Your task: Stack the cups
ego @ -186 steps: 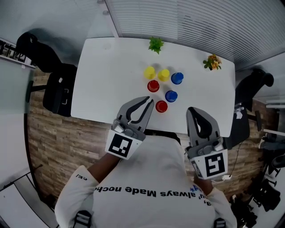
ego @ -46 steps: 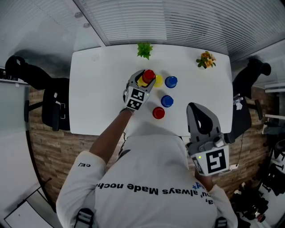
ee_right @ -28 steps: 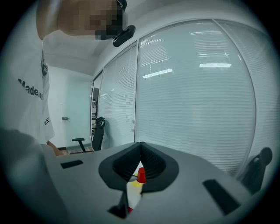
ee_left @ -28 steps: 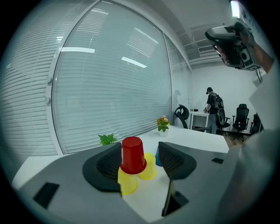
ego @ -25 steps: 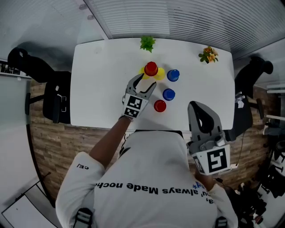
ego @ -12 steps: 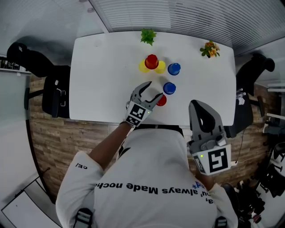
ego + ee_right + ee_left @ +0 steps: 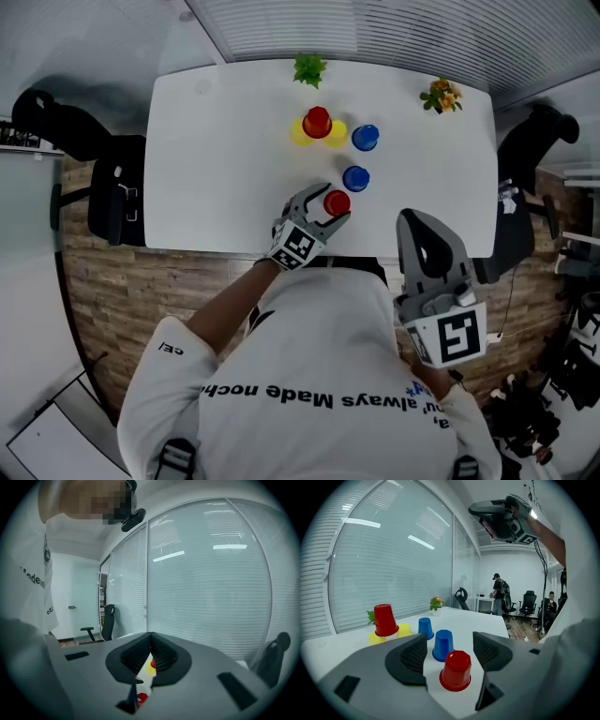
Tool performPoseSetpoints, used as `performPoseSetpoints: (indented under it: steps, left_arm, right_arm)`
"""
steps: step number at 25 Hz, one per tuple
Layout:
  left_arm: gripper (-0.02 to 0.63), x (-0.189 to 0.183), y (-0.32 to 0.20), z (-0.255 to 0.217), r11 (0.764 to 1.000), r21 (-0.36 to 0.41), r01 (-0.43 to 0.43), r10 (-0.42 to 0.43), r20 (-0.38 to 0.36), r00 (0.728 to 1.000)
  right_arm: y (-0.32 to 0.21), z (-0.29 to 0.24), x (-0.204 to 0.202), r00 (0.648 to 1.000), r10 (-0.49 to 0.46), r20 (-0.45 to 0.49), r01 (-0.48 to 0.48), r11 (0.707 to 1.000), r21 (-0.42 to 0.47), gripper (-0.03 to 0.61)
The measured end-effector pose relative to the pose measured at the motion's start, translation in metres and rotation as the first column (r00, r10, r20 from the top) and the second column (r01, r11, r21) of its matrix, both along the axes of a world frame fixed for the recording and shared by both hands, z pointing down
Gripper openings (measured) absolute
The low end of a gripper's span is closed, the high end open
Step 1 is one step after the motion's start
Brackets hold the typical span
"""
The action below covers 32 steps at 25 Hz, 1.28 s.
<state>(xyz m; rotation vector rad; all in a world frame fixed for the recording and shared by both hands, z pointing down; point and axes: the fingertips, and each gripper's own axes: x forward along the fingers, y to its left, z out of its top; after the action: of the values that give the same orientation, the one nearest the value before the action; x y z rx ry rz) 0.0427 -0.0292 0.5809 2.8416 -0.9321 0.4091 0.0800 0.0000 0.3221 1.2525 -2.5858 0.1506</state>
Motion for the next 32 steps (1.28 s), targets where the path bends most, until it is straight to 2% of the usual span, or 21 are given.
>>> performPoseSetpoints:
  steps: [9,18,22,23,24,32]
  left_arm:
    - [0.31,0.012,0.015,0.05,0.997,-0.064,-0.046,0.05,0.061,0.997]
    - [0.309,0.014,0.014,0.078,0.996,-0.091,-0.021,0.031,0.105,0.994]
    - [0.3,0.01,0.013,0.083,0.996,-0.089,-0.01,0.02,0.114,0.993]
    - [0.267,0.009,0.012,0.083,0.996,-0.084,-0.006,0.016,0.114,0.993]
    - [0.26,0.008,0.011,0.083,0.997,-0.08,-0.004,0.013,0.115,0.993]
    - [0.256,0.006,0.008,0.076,0.998,-0.066,0.006,0.001,0.103,0.995]
  right_arm:
    - [0.006,0.002,0.005,1.0,0.011,-0.011,-0.012,1.0,-0.005,0.008]
    - [0.006,0.002,0.009,1.0,0.018,-0.013,-0.018,1.0,-0.003,0.008]
    - [0.005,0.0,0.009,1.0,0.021,-0.013,-0.021,1.0,0.0,0.008]
    - [0.004,0.0,0.01,1.0,0.022,-0.013,-0.022,1.0,0.001,0.008]
    - [0.004,0.0,0.011,1.0,0.024,-0.013,-0.024,1.0,0.001,0.008]
    - [0.001,-0.001,0.013,0.999,0.028,-0.015,-0.028,1.0,0.004,0.008]
